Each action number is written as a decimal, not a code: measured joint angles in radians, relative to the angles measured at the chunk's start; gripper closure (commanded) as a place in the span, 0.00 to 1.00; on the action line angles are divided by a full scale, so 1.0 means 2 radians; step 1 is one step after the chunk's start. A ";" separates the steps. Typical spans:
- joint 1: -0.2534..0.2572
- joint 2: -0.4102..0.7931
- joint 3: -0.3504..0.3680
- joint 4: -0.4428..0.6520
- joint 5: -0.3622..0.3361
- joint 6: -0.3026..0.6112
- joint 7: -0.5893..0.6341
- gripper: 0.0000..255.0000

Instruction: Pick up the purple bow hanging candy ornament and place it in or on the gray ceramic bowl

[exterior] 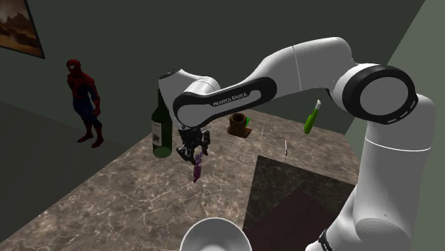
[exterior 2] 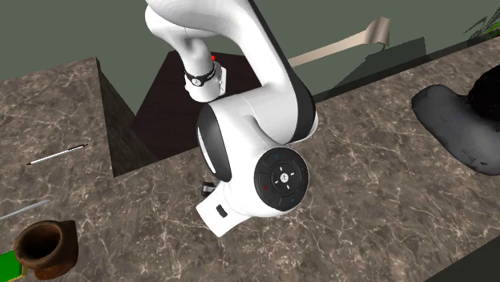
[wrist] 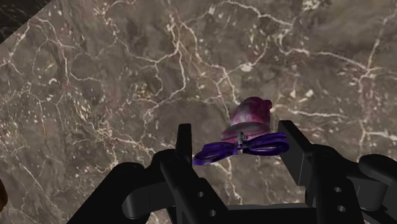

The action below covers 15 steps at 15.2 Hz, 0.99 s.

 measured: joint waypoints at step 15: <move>0.000 -0.018 0.002 0.029 0.008 -0.045 -0.012 1.00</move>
